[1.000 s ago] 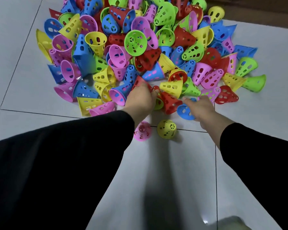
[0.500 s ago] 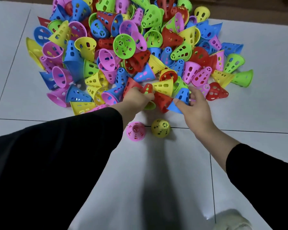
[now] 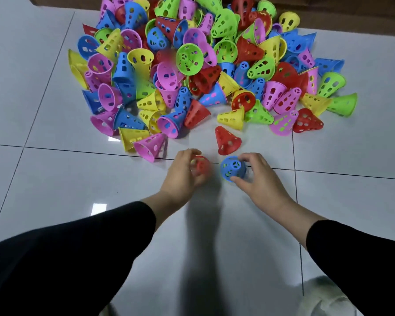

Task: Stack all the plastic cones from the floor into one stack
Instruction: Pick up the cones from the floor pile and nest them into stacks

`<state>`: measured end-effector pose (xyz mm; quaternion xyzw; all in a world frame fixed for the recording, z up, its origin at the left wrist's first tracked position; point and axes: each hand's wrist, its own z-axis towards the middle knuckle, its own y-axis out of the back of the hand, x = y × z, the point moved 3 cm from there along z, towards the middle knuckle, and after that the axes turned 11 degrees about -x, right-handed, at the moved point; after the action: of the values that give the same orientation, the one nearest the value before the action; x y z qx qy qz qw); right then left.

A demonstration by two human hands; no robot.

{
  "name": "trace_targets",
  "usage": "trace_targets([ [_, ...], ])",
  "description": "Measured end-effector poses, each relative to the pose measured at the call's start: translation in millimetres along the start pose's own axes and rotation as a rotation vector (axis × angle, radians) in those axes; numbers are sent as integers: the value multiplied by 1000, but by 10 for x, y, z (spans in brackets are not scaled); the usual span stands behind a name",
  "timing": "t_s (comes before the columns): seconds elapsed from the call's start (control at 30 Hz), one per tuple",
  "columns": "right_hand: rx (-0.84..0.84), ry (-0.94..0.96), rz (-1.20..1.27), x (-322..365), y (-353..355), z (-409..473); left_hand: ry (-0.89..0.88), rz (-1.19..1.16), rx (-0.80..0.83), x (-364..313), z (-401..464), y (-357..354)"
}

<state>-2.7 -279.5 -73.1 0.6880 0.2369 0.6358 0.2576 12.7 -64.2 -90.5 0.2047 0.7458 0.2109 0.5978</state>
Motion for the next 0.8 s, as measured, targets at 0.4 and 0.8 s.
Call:
trace_targets([
  [0.4, 112, -149, -342, 216, -136, 1007, -188, 728, -376, 6, 646, 619],
  [0.8, 292, -496, -203, 351, -765, 1273, -138, 946, -164, 394, 735, 650],
])
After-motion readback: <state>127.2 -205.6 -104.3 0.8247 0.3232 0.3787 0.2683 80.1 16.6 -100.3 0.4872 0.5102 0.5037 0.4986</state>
